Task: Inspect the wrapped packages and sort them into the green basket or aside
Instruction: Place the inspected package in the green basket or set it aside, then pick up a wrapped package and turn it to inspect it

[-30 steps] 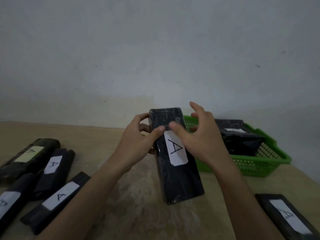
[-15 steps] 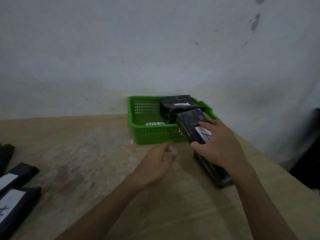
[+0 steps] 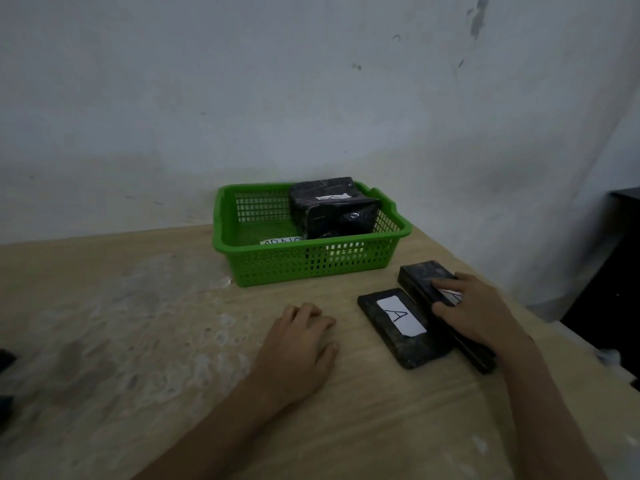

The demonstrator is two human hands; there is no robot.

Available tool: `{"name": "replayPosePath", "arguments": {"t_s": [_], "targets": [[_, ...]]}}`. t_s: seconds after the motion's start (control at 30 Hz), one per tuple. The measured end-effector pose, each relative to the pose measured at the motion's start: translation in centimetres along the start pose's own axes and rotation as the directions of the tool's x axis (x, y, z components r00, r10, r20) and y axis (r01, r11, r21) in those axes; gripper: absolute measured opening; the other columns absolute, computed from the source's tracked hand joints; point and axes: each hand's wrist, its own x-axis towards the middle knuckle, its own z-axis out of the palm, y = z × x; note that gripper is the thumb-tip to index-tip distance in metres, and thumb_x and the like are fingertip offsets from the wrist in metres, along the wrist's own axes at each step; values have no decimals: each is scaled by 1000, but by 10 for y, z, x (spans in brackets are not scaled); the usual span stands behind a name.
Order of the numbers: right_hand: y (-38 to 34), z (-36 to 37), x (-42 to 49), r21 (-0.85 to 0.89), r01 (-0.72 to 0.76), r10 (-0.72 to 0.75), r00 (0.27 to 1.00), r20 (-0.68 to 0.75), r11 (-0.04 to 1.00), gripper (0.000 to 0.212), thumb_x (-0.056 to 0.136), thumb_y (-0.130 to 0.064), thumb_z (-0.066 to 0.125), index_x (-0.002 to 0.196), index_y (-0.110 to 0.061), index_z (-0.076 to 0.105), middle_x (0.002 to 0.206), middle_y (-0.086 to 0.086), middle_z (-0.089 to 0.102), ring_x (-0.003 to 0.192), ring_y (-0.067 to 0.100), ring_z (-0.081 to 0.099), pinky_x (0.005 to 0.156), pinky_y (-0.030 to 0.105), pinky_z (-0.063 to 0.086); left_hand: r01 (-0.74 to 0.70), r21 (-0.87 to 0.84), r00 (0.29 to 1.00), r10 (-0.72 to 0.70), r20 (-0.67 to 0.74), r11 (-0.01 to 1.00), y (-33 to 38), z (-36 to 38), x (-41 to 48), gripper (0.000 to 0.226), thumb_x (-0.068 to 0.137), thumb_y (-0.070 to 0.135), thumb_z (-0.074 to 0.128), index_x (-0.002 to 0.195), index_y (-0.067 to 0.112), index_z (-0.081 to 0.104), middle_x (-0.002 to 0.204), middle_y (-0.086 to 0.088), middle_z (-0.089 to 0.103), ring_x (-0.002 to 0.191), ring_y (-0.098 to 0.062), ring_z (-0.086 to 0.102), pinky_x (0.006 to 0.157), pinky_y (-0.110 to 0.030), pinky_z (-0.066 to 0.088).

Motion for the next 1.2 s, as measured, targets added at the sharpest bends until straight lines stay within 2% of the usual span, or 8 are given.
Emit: {"name": "replayPosePath", "arguments": {"t_s": [0.2,0.43,0.53,0.77,0.87,0.93,1.03,1.2], "targets": [[-33,6,-14,-29,232,-233,959,-162,972,48,76,-38,70,121,-24,63,133,12,55,124,36,46,104,46,38,18,4,999,-18,28,1000,-1,-35,-8,40,92,39,45,129,27,49,128,7,47,117,-14,42,97,-29,38],[-154,26,-74,147,628,-607,777,-164,764,39,77,-25,74,115,-20,67,124,3,58,119,23,45,97,25,23,99,-60,983,-106,-146,993,-32,-91,-64,33,90,39,50,119,28,57,121,8,56,115,-13,49,94,-30,41],[-207,46,-101,170,716,-706,698,-124,678,39,76,-35,66,113,-24,67,123,-2,58,116,19,45,95,20,25,149,-89,965,-165,-204,985,-55,-108,-98,31,90,39,51,117,27,59,116,9,58,111,-12,51,93,-32,43],[-282,111,-146,290,781,-808,588,-43,553,38,77,-30,59,114,-21,66,118,2,59,111,21,51,100,34,39,408,19,874,-385,-298,913,-112,-131,-167,36,89,37,52,121,21,56,118,-1,54,109,-21,49,88,-31,42],[-285,137,-157,302,791,-818,572,-57,533,37,80,-24,58,116,-20,64,118,1,57,110,18,51,98,26,40,725,269,687,-644,-336,634,-127,-132,-190,55,87,52,44,127,15,44,130,-11,44,118,-31,40,94,-37,38],[-280,146,-161,317,785,-815,577,-61,532,36,81,-21,58,116,-20,64,119,-2,57,110,14,50,97,11,31,803,322,594,-719,-360,502,-130,-131,-198,70,83,64,43,128,10,39,132,-14,39,119,-32,38,95,-37,37],[-275,151,-158,375,765,-791,600,-119,524,33,79,-15,59,111,-19,65,112,-6,58,108,12,52,93,0,25,810,301,585,-719,-375,503,-138,-128,-200,81,81,62,52,135,7,29,131,-16,34,116,-31,38,94,-34,38],[-274,154,-153,425,760,-746,620,-244,492,30,76,-8,59,102,-19,68,101,-10,61,99,12,58,88,19,43,808,230,588,-739,-328,542,-142,-131,-205,62,86,42,55,136,16,30,135,-14,33,121,-33,36,98,-38,37]]}}
